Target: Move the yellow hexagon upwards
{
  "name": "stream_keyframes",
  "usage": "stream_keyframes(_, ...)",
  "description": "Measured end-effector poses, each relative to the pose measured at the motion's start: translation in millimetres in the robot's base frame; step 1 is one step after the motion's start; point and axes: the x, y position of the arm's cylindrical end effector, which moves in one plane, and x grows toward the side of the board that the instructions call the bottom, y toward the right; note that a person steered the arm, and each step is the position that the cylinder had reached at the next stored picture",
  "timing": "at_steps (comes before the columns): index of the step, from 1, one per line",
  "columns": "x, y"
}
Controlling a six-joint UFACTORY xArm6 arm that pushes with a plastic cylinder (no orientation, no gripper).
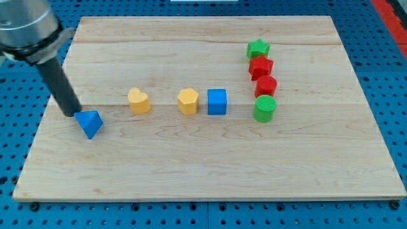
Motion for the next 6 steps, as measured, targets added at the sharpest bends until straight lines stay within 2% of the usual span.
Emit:
stream_keyframes(1,33.7,-1.7)
stream_keyframes(2,36.3,22.5)
stream_keyframes(3,58.6,73.8)
stream_keyframes(4,55.1,126.6)
stream_keyframes(6,8.2,196.0)
